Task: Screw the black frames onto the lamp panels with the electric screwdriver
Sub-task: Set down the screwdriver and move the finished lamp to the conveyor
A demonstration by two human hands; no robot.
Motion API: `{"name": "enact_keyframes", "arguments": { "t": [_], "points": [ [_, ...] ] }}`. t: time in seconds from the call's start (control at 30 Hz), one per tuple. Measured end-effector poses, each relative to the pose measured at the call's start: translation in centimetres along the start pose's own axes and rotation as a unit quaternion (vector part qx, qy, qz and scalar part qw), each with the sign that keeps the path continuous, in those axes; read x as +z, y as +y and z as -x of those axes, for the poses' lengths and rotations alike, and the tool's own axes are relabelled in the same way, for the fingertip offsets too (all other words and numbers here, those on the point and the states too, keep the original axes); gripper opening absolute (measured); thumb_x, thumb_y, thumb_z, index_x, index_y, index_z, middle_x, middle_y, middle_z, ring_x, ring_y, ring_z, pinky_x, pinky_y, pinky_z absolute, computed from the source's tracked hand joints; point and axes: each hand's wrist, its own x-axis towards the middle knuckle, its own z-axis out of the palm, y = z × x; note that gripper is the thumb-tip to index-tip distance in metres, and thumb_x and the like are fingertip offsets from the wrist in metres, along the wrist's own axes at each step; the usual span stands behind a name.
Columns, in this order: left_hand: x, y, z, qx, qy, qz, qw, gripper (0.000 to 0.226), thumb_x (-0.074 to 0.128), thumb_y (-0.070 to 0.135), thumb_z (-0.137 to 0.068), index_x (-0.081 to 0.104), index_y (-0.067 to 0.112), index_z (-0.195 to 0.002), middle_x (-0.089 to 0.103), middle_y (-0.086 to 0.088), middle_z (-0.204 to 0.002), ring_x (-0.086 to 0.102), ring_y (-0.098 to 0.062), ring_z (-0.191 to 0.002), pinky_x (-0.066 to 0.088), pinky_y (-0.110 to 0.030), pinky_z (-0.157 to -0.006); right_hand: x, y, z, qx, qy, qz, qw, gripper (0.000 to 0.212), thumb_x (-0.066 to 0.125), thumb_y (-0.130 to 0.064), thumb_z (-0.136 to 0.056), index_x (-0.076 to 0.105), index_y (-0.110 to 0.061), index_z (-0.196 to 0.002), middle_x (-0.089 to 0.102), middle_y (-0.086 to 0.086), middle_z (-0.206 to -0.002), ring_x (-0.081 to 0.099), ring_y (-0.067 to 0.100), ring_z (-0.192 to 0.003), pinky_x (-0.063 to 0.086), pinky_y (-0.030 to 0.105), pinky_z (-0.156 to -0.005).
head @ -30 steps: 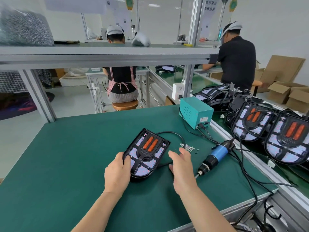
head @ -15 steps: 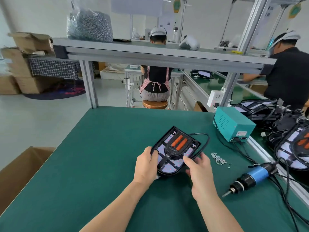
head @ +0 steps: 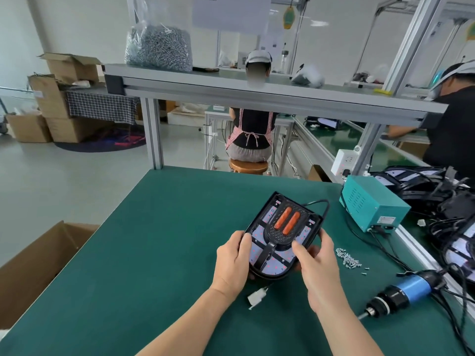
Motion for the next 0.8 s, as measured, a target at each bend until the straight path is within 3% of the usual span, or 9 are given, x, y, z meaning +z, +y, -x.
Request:
{"name": "enact_keyframes", "arguments": {
  "t": [0.07,0.13,0.23,0.33,0.53,0.67,0.8],
  "points": [
    [0.1,0.1,0.1,-0.014,-0.006,0.016,1.0,0.04,0.041,0.046,-0.093,0.037,0.027,-0.059,0.036,0.012,-0.058,0.034,-0.009,-0.052,0.038,-0.018,-0.049,-0.3,-0.3,0.0,-0.008,-0.002,-0.005,1.0,0.068,0.068,-0.01,-0.095,0.037,-0.029,-0.152,0.067,0.002,-0.128,0.063,0.018,-0.12,0.045,0.049,-0.111],
    [0.1,0.0,0.0,-0.039,-0.017,0.024,0.999,0.049,0.041,0.051,-0.094,0.038,0.013,-0.063,0.041,0.002,-0.059,0.041,-0.016,-0.051,0.042,-0.028,-0.048,-0.7,-0.7,-0.1,-0.018,-0.002,-0.004,1.0,0.067,0.068,-0.009,-0.094,0.038,-0.03,-0.15,0.068,0.003,-0.124,0.064,0.019,-0.117,0.045,0.046,-0.11],
    [0.0,-0.6,-0.1,-0.057,-0.029,0.013,0.998,0.058,0.039,0.049,-0.1,0.046,0.001,-0.068,0.05,-0.008,-0.054,0.053,-0.024,-0.046,0.045,-0.031,-0.046,-1.7,-1.6,-0.1,-0.035,-0.005,-0.003,0.999,0.065,0.068,-0.008,-0.095,0.04,-0.031,-0.15,0.071,0.003,-0.114,0.067,0.015,-0.106,0.051,0.036,-0.098],
    [0.2,-0.9,-0.2,-0.082,-0.049,-0.018,0.995,0.048,0.04,0.036,-0.106,0.059,0.013,-0.068,0.055,-0.008,-0.054,0.058,-0.025,-0.045,0.045,-0.029,-0.045,-3.3,-2.7,-0.4,-0.048,-0.006,-0.015,0.999,0.065,0.066,-0.007,-0.096,0.04,-0.031,-0.151,0.072,0.005,-0.108,0.068,0.011,-0.093,0.048,0.028,-0.083],
    [0.1,-1.4,-0.2,-0.095,-0.07,-0.057,0.991,0.043,0.04,0.032,-0.105,0.071,0.012,-0.082,0.056,-0.001,-0.059,0.06,-0.02,-0.047,0.048,-0.028,-0.048,-7.0,-5.1,-0.9,-0.086,0.012,-0.027,0.996,0.055,0.067,-0.007,-0.095,0.052,-0.039,-0.138,0.076,-0.002,-0.097,0.069,0.009,-0.088,0.05,0.018,-0.072],
    [-0.2,-1.6,-0.3,-0.086,-0.067,-0.071,0.991,0.043,0.042,0.032,-0.105,0.073,0.016,-0.081,0.06,-0.003,-0.061,0.062,-0.022,-0.049,0.049,-0.029,-0.05,-9.5,-6.5,-1.2,-0.115,0.029,-0.028,0.993,0.052,0.063,-0.001,-0.096,0.057,-0.042,-0.128,0.076,0.001,-0.099,0.07,0.012,-0.091,0.051,0.027,-0.08],
    [-0.2,-1.8,-0.6,-0.074,-0.066,-0.076,0.992,0.042,0.045,0.03,-0.104,0.075,0.016,-0.079,0.062,-0.007,-0.061,0.06,-0.024,-0.045,0.048,-0.026,-0.047,-12.1,-7.3,-1.4,-0.136,0.048,-0.024,0.989,0.054,0.062,0.001,-0.096,0.057,-0.045,-0.125,0.076,0.0,-0.103,0.071,0.013,-0.099,0.052,0.024,-0.084]
  ]
}}
